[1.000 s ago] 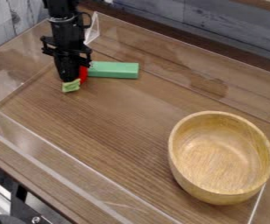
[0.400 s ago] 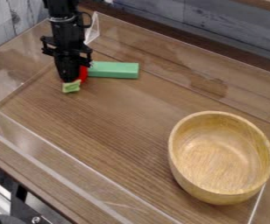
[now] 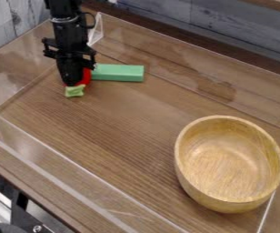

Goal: Move the red object to the left side of the table

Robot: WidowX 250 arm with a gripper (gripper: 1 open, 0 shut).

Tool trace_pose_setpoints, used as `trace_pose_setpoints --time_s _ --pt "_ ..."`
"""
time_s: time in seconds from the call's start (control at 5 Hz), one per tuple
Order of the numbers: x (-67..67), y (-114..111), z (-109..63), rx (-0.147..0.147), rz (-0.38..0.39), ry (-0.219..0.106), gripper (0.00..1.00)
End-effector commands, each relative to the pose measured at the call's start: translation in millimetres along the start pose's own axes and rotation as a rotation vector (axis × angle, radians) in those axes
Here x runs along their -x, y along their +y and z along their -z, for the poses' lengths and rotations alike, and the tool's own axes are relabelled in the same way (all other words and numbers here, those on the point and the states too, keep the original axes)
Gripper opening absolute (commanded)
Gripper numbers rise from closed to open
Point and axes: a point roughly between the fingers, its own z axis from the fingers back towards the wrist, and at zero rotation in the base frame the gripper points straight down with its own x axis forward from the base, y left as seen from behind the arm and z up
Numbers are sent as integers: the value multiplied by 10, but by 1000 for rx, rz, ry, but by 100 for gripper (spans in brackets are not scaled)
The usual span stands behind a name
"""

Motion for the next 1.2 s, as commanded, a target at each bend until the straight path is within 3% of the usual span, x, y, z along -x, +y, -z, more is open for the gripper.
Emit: trace_pose_setpoints --time_s 0.0,1.0 --pt "-47 -27 -198 -16 -4 -45 0" --pt "-90 -133 -449 -5 2 -78 0"
